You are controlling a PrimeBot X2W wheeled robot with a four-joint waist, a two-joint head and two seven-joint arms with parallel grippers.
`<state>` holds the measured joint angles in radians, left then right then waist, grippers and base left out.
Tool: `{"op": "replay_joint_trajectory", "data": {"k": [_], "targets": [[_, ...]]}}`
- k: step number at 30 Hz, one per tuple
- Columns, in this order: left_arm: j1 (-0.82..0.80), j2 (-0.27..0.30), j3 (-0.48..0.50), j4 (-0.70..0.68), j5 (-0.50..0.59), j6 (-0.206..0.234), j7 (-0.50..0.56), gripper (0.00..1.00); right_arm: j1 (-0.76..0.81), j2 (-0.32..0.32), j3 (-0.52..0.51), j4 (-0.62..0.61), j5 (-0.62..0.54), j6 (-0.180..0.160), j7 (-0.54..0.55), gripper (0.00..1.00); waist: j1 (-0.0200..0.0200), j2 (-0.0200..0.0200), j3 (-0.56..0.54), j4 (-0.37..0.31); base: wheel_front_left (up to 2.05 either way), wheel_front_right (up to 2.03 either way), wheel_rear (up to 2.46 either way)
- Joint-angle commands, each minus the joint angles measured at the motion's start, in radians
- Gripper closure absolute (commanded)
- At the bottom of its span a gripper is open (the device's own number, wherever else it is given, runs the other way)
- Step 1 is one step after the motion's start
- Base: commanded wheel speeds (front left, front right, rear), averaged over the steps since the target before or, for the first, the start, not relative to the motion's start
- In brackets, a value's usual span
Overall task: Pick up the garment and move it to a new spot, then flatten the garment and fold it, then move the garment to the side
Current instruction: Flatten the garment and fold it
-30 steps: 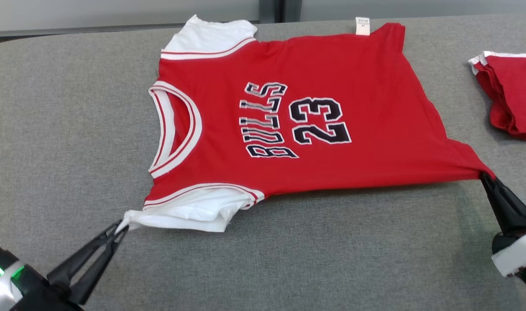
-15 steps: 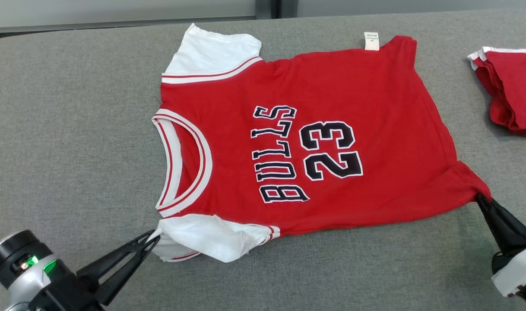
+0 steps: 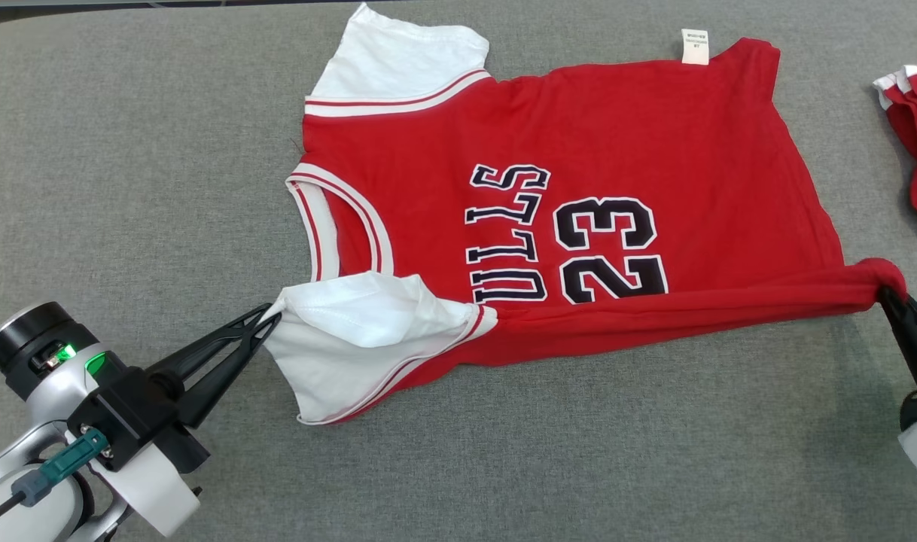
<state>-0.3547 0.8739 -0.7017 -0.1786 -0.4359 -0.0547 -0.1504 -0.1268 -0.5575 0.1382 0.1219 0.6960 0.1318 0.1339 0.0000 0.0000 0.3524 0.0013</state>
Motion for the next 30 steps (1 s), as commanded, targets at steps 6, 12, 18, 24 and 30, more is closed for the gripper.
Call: {"op": "replay_joint_trajectory", "data": {"k": [6,12,18,24,30], "targets": [[0.019,0.023,-0.003,-0.055,-0.039,-0.005,0.028,1.0,0.187,0.015,-0.142,-0.161,-0.034,-0.002,0.114,1.0,0.0,0.0,-0.015,0.002,0.0,0.0,0.0],[0.108,0.092,0.005,-0.182,-0.08,0.053,0.089,1.0,0.387,0.089,-0.239,-0.335,-0.045,-0.002,0.292,1.0,0.0,0.0,-0.055,-0.01,0.0,0.0,0.0],[0.102,0.117,0.011,-0.255,-0.099,0.053,0.123,1.0,0.399,0.133,-0.289,-0.432,-0.06,-0.002,0.387,1.0,0.0,0.0,-0.065,-0.006,0.0,0.0,0.0],[0.029,0.087,-0.002,-0.232,-0.102,0.001,0.151,1.0,0.323,0.148,-0.291,-0.42,-0.062,-0.002,0.465,1.0,0.0,0.0,-0.036,-0.003,0.0,0.0,0.0],[-0.076,0.058,-0.009,-0.171,-0.092,-0.043,0.158,1.0,0.194,0.149,-0.281,-0.372,-0.039,-0.002,0.507,1.0,0.0,0.0,0.017,0.004,0.0,0.0,0.0]]}}
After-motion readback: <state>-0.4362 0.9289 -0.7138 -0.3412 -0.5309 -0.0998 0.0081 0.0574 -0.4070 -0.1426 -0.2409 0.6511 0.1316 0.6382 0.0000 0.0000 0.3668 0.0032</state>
